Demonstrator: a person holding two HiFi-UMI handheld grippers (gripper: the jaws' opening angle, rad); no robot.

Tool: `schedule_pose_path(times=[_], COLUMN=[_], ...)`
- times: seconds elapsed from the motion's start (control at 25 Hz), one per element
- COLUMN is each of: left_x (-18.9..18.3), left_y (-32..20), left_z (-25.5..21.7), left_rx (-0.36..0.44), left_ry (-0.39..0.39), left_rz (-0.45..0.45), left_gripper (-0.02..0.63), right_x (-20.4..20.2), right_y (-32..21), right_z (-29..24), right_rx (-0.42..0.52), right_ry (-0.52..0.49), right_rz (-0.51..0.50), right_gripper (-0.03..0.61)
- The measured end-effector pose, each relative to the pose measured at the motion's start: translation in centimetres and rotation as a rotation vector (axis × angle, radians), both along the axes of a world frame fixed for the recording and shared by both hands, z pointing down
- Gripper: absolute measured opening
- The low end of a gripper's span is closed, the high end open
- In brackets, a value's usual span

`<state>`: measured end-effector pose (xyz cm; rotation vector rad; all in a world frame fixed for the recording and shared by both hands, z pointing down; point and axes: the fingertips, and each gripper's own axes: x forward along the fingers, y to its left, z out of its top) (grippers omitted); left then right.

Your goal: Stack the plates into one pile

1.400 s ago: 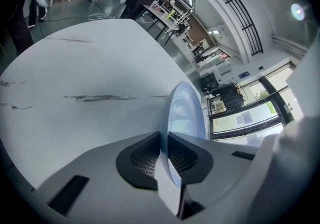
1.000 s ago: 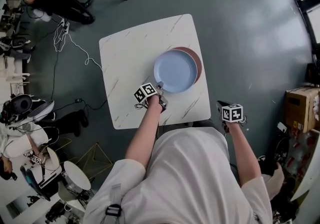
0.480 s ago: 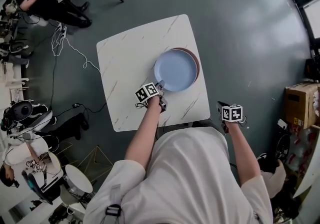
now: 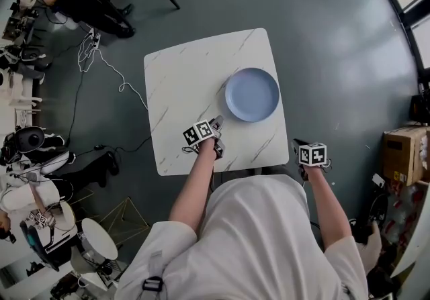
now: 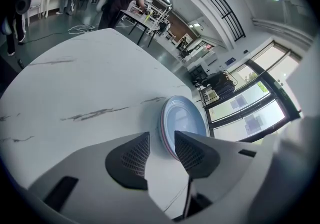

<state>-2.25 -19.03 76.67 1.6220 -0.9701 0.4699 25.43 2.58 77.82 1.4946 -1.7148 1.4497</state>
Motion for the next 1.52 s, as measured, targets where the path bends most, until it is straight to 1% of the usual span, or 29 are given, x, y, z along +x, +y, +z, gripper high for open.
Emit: schedule_pose_path(times=[0.08,0.2,0.28,0.36,0.44,0.6,0.72,0.88,1.0,1.2,1.28,1.4,1.52], left_x=[-1.4,-3.4,-4.7,-5.9,-7.0,-9.0,-9.2,-9.2,-8.6,-7.8,-8.3,-8.9,-8.0], left_y=[0.7,2.1,3.0,3.5,3.9,4.9,5.0,5.6,6.2,7.5,8.0,9.3,11.5], left_z=[-0.7,-1.9,-2.8,-3.8,-4.8,-6.1,-6.8,-7.5,-8.2,-10.5,-11.4,-12.6,-13.7], left_rx=[0.03,0.081,0.095,0.113,0.146,0.197,0.244,0.315,0.365,0.469,0.494,0.511,0.547], left_ry=[0.009,0.017,0.045,0.077,0.088,0.08,0.068,0.021,-0.004,-0.05,-0.065,-0.071,-0.08], left_rz=[0.008,0.014,-0.012,-0.033,-0.023,0.008,0.032,0.08,0.101,0.139,0.139,0.119,0.116], left_gripper=[0.153,0.096,0.066,0.054,0.047,0.039,0.031,0.02,0.018,0.014,0.014,0.014,0.014], right_x=[-1.0,-2.2,-2.6,-3.0,-3.7,-4.7,-4.2,-3.8,-3.0,-1.5,-1.8,-2.0,-1.1], right_y=[-0.1,0.0,0.1,-0.2,-0.5,-0.2,-0.6,-0.9,-0.9,-0.4,-0.4,-0.3,0.5], right_z=[-0.5,-1.0,-1.4,-2.3,-3.5,-5.1,-7.2,-9.8,-11.1,-12.1,-12.3,-13.0,-14.1], right_rx=[0.015,0.041,0.068,0.106,0.14,0.176,0.224,0.273,0.302,0.338,0.344,0.358,0.395], right_ry=[0.003,0.008,0.009,0.004,0.006,0.044,0.053,0.074,0.087,0.117,0.109,0.089,0.084], right_rz=[-0.014,-0.027,0.004,0.061,0.093,0.091,0.12,0.124,0.104,0.041,0.026,0.012,-0.016], right_gripper=[0.038,0.038,0.038,0.038,0.038,0.038,0.038,0.038,0.038,0.038,0.038,0.038,0.038])
